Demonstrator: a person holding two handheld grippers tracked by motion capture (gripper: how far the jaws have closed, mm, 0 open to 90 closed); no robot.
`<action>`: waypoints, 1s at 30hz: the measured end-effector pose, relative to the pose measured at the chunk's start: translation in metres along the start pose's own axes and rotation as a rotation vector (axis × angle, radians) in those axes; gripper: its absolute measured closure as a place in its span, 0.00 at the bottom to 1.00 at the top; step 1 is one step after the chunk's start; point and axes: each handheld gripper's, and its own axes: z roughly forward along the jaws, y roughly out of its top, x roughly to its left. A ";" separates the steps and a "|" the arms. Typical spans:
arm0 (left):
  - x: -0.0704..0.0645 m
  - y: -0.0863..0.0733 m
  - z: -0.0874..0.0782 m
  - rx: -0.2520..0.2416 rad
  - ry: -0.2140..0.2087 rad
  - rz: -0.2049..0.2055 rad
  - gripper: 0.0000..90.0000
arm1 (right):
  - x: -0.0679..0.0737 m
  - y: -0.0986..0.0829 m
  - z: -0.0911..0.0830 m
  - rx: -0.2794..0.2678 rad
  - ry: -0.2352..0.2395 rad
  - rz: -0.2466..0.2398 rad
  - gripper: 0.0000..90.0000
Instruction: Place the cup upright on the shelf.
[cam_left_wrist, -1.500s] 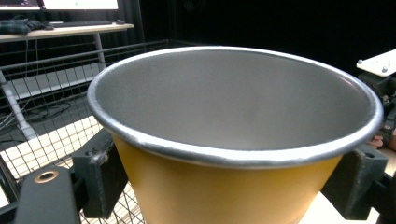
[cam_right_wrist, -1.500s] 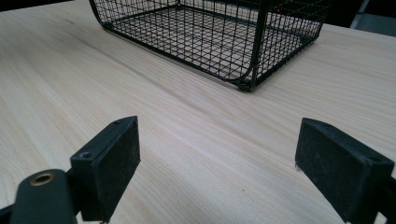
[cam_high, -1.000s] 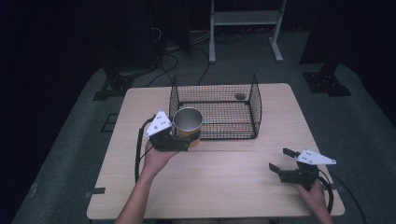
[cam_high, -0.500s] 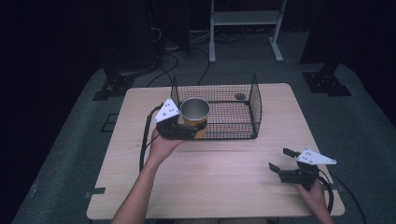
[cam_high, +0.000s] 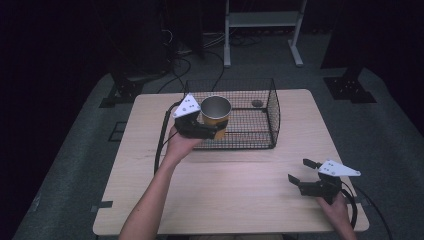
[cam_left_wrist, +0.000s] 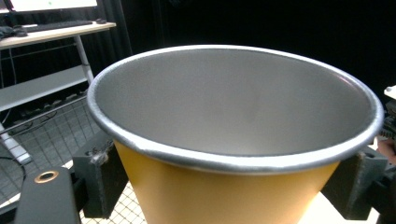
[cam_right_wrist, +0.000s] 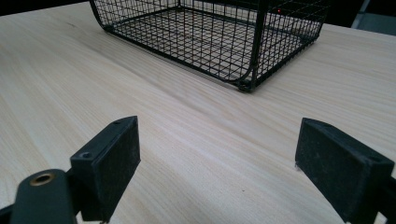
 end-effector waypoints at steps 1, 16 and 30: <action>0.001 0.001 0.002 -0.001 -0.002 -0.001 0.17 | 0.000 0.000 0.000 0.000 0.000 0.000 0.14; 0.016 0.016 0.028 0.003 -0.029 -0.015 0.16 | 0.000 0.000 0.000 -0.002 0.003 -0.004 0.14; 0.027 0.020 0.050 0.034 -0.037 -0.005 0.17 | 0.000 0.000 0.000 -0.002 0.003 -0.003 0.14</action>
